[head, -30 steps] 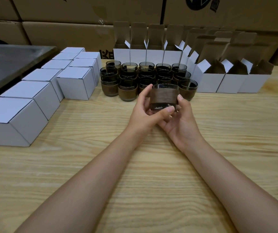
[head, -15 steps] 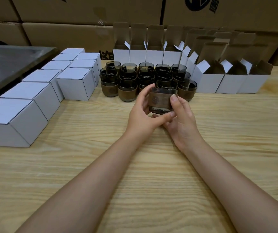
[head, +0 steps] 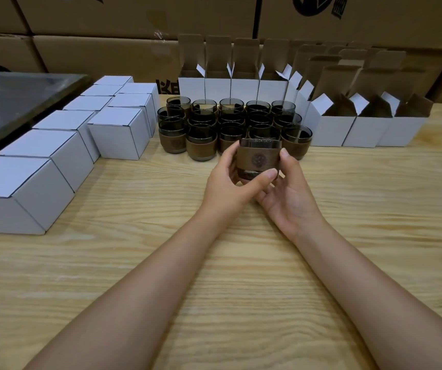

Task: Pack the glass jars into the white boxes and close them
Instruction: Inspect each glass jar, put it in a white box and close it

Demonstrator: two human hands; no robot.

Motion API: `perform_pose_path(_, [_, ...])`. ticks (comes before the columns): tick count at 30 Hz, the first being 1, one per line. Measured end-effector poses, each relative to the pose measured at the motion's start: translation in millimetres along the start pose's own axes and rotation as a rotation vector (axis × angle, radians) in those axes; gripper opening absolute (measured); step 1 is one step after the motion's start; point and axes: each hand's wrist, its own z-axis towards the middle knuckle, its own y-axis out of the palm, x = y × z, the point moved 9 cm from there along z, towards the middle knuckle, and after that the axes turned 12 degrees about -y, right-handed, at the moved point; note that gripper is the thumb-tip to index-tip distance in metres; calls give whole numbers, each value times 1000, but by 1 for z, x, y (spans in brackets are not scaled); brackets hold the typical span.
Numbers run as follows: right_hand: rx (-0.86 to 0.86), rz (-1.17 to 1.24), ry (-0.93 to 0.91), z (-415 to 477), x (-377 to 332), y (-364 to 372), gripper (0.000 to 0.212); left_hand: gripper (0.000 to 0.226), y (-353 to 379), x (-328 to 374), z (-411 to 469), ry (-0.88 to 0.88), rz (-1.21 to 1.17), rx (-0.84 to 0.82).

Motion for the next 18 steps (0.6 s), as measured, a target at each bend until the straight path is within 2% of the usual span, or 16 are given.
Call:
perform_pose_path(3, [-21,-4,3,1,1,-1,39,68,-1,-1,0,1,10,8])
perform_pose_path(7, [-44,-35,18,1,2,2,59,76,0,-1,0,14,29,3])
perform_pose_path(18, [-109,61,-39,3,-5,7,32,78,0,5,-3,54,74,3])
